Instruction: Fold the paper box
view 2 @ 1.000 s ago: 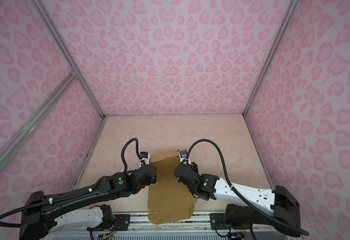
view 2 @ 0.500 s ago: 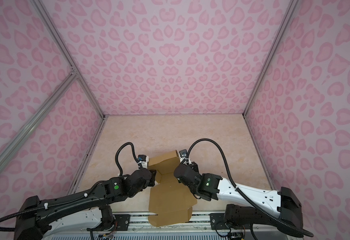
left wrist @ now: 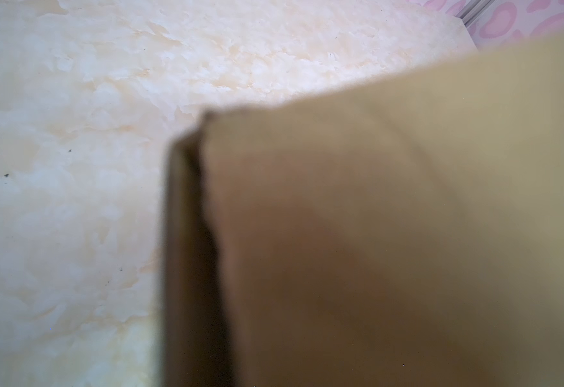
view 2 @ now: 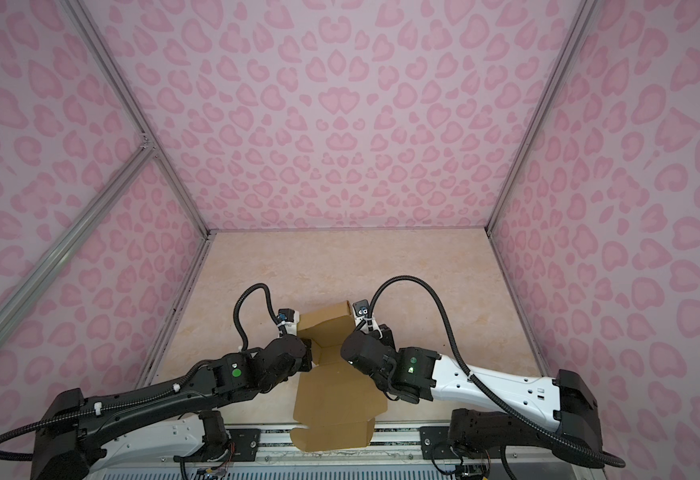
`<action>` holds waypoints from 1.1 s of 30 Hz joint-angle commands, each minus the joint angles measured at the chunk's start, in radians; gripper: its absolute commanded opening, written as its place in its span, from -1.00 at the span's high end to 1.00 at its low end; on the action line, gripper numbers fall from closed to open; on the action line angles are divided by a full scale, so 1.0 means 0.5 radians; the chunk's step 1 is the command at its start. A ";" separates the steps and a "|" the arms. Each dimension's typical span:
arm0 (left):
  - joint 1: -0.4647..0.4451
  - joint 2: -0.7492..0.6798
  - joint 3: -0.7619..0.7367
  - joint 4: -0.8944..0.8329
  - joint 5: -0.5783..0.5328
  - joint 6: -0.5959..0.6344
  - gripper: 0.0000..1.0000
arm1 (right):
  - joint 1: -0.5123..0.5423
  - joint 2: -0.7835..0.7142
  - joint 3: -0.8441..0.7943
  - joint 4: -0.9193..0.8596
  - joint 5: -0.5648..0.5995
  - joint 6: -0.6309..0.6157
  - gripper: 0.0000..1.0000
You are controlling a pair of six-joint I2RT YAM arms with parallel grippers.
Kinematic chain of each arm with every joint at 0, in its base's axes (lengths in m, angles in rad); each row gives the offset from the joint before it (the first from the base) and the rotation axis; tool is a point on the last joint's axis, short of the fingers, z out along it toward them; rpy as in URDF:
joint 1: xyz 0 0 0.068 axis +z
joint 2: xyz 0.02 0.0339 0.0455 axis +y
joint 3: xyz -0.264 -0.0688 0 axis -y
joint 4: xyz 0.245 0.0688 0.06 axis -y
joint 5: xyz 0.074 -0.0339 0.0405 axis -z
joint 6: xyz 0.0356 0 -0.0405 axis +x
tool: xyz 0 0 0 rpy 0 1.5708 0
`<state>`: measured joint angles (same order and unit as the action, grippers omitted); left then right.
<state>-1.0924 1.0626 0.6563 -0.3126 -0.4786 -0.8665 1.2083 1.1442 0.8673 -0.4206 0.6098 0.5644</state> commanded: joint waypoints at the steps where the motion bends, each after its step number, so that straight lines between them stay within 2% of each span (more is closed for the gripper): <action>1: 0.001 0.004 -0.002 -0.125 0.003 0.015 0.92 | 0.010 -0.012 0.021 0.151 0.037 0.071 1.00; 8: 0.004 -0.140 -0.041 -0.102 -0.040 0.035 0.92 | 0.038 0.006 0.013 0.148 0.031 0.087 1.00; 11: 0.006 -0.189 -0.039 -0.128 -0.038 0.055 0.58 | 0.038 0.008 0.002 0.158 0.029 0.092 1.00; 17: 0.010 -0.246 -0.045 -0.151 -0.034 0.063 0.21 | 0.035 0.018 0.006 0.148 0.027 0.089 1.00; 25: 0.016 -0.214 0.024 -0.210 0.014 0.091 0.19 | 0.010 0.032 -0.023 0.141 -0.017 0.121 1.00; 28: 0.015 -0.192 0.004 -0.172 0.129 0.061 0.22 | -0.002 0.028 0.004 0.120 -0.014 0.107 1.00; 33: -0.029 -0.261 -0.071 -0.127 0.188 -0.016 0.10 | -0.030 0.028 0.039 0.095 -0.010 0.089 1.00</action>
<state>-1.1015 0.9485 0.6388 -0.3828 -0.4397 -0.8497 1.1965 1.1595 0.8803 -0.4198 0.5964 0.5907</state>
